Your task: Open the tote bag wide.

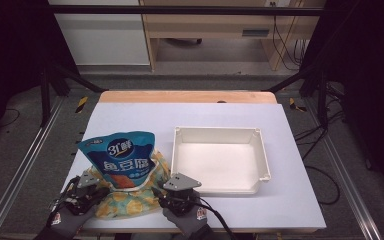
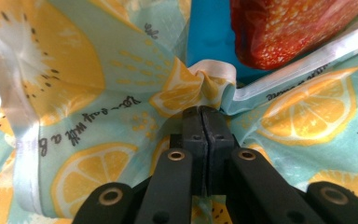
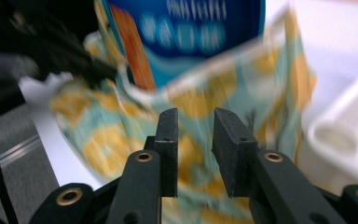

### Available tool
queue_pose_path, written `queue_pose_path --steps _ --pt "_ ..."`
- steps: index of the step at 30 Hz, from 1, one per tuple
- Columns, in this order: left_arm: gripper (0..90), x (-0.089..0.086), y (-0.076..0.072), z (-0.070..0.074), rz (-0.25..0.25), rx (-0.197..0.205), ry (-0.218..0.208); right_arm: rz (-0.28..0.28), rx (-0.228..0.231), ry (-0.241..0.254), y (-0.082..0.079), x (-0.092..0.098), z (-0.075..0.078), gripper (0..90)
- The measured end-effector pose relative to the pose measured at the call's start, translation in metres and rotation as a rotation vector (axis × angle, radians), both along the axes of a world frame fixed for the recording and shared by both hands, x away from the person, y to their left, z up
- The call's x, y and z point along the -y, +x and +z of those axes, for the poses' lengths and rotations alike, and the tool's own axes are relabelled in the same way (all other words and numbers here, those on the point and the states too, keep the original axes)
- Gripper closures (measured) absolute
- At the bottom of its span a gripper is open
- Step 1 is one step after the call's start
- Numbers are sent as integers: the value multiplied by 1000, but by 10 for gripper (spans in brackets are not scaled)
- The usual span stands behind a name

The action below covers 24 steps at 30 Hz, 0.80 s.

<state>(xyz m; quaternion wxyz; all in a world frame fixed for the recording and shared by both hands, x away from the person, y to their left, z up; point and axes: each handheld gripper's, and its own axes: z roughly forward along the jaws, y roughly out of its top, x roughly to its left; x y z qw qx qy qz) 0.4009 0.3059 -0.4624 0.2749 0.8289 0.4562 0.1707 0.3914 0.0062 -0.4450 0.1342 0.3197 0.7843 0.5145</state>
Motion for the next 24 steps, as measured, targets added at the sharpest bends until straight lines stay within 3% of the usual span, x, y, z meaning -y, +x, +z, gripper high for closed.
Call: queue_pose_path --steps 3,6,10,16,24 --pt "887 0 0 0 -4 -4 -2 -1 22 14 5 -9 7 817" --pt "887 0 0 -1 -6 -5 -2 -13 1 -3 12 -20 3 867" --pt "886 -1 0 -1 -10 -5 -4 -42 -29 -77 17 -27 -13 900" --pt "885 -1 0 -1 -10 -6 -4 -88 -89 -178 19 -18 -39 900" --pt "883 -1 1 -2 -14 -14 -8 -90 -126 -172 19 -13 -45 900"
